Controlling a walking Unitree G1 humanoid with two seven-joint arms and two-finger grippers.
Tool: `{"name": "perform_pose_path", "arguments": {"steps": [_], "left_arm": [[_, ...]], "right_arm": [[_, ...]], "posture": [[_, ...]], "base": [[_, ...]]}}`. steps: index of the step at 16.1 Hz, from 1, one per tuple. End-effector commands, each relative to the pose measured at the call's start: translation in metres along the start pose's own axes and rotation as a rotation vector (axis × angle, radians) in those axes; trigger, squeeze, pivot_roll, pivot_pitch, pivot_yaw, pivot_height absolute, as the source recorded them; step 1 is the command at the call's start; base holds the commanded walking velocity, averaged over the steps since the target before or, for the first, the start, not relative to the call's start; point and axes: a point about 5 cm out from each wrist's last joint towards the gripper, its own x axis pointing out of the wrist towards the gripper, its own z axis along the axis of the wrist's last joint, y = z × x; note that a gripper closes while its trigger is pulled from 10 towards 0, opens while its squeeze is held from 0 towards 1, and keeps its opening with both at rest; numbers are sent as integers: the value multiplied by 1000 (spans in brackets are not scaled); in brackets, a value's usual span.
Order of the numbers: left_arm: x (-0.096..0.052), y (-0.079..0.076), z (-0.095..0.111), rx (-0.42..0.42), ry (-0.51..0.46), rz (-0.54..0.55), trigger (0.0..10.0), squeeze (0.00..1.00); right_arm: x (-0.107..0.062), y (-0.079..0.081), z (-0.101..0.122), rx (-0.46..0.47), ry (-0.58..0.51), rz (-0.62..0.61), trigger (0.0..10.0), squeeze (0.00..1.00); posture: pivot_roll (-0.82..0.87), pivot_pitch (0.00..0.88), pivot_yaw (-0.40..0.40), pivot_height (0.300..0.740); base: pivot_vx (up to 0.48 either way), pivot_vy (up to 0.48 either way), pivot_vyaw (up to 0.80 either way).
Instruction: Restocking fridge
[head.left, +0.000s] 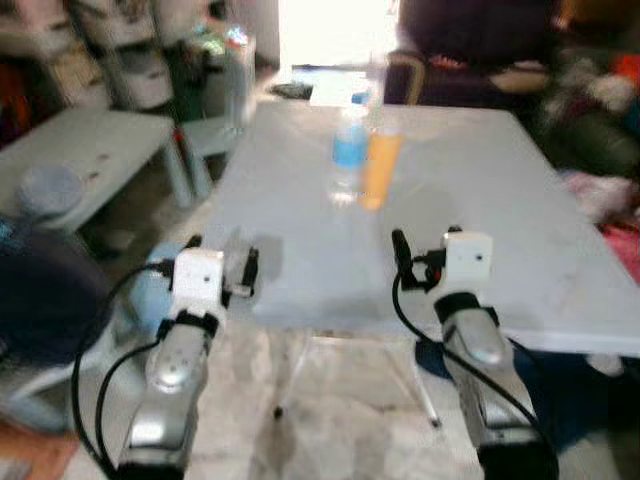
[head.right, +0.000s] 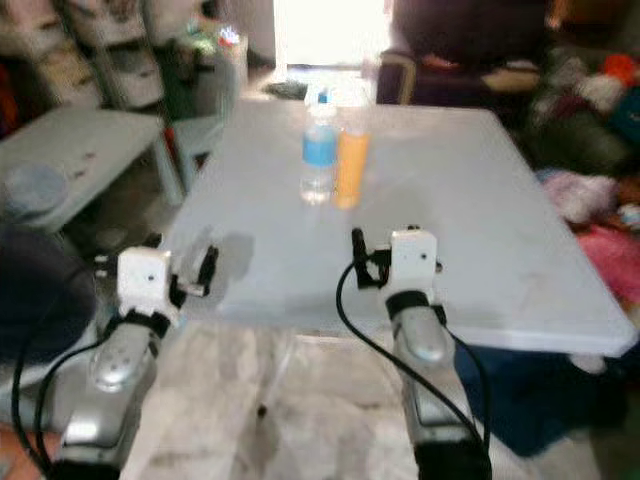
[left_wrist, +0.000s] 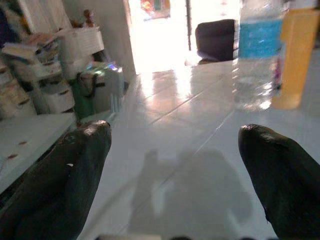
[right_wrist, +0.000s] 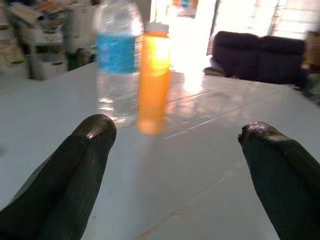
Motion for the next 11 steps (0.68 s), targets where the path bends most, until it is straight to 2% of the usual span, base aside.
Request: {"name": "perform_pose_path", "arguments": {"steps": [1, 5, 11], "left_arm": [[1, -2, 4, -7, -16, -19, 10000, 0], [2, -3, 3, -13, -6, -26, 10000, 0], [3, 11, 14, 30, -28, -1, 10000, 0]], "right_arm": [[1, -2, 5, -11, -22, -8, 10000, 0], [0, -1, 2, -2, -19, -19, 10000, 0], [4, -3, 11, -14, -50, -27, 10000, 0]], "posture": [[26, 0, -22, 740], [30, 0, -20, 740], [43, 35, -13, 740]], "base": [[480, 0, 0], [435, 0, 0], [0, 0, 0]]}}
